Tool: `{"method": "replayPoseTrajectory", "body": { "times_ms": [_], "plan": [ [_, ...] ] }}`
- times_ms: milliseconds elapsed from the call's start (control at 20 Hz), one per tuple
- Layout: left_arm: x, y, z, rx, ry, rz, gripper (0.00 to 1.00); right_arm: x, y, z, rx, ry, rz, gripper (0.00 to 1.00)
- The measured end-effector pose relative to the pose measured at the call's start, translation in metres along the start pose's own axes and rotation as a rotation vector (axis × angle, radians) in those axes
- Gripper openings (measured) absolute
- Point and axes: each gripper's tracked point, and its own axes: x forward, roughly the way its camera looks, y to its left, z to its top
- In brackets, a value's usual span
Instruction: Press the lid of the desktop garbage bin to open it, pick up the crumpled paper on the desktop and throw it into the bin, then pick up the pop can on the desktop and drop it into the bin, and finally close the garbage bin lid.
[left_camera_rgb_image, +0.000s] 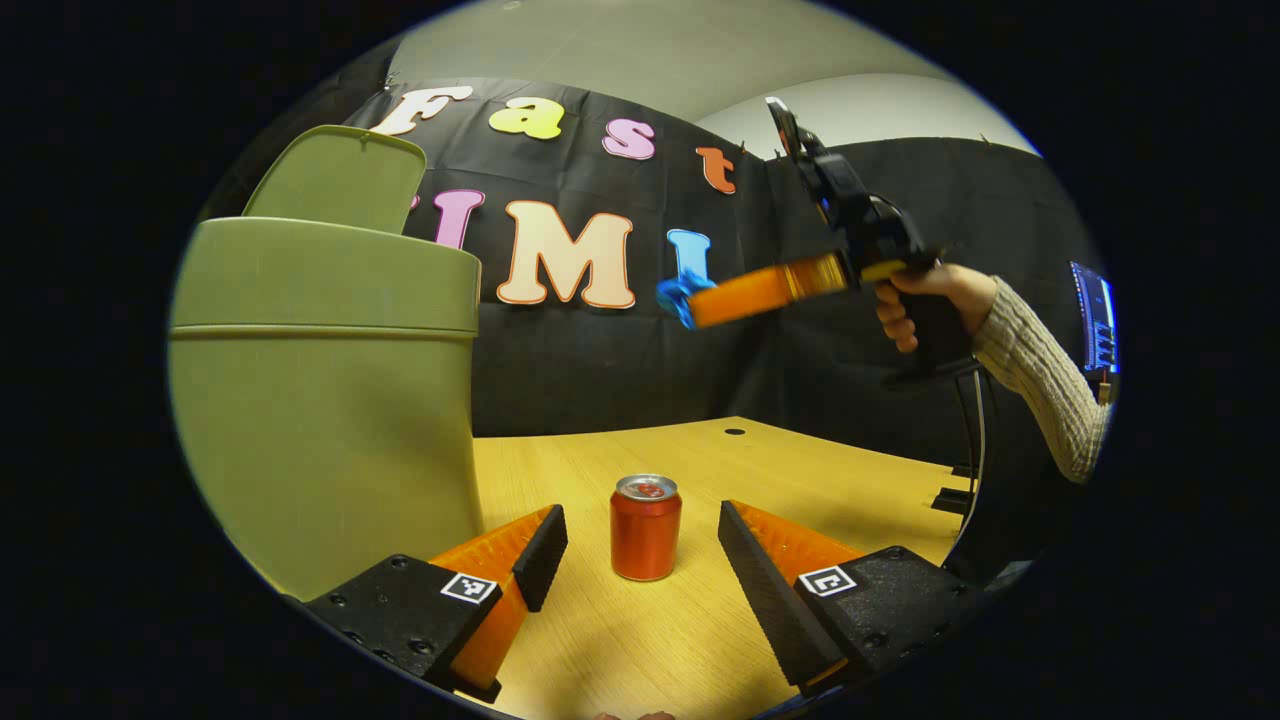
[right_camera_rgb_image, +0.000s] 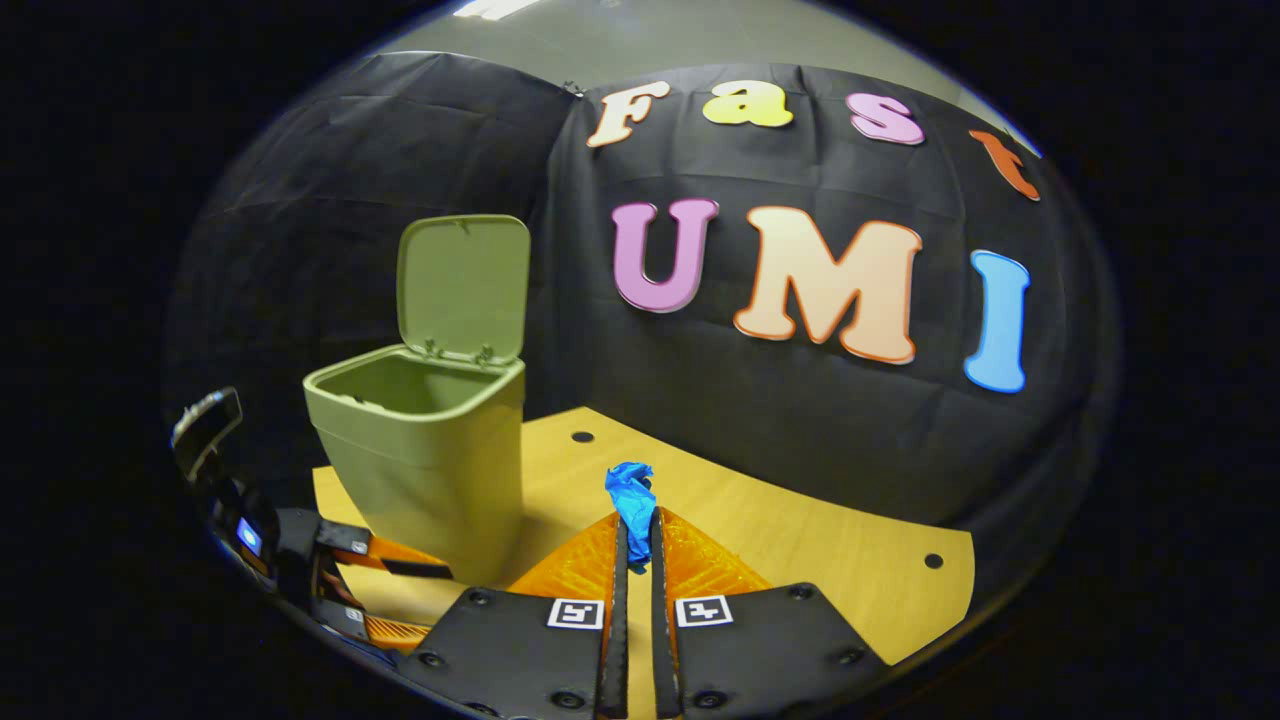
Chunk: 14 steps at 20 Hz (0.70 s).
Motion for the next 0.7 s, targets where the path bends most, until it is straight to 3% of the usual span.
{"method": "replayPoseTrajectory", "body": {
  "times_ms": [350,650,700],
  "plan": [
    [0.001,-0.006,-0.004,-0.027,0.017,-0.014,0.94,0.053,0.113,0.065,-0.051,-0.096,0.244,0.12],
    [0.001,-0.011,-0.005,-0.020,0.012,-0.027,0.96,0.095,0.164,0.061,-0.104,-0.047,0.332,0.14],
    [0.001,-0.010,-0.005,-0.021,0.013,-0.023,0.96,0.095,0.167,0.058,-0.114,-0.039,0.338,0.22]
  ]
}}
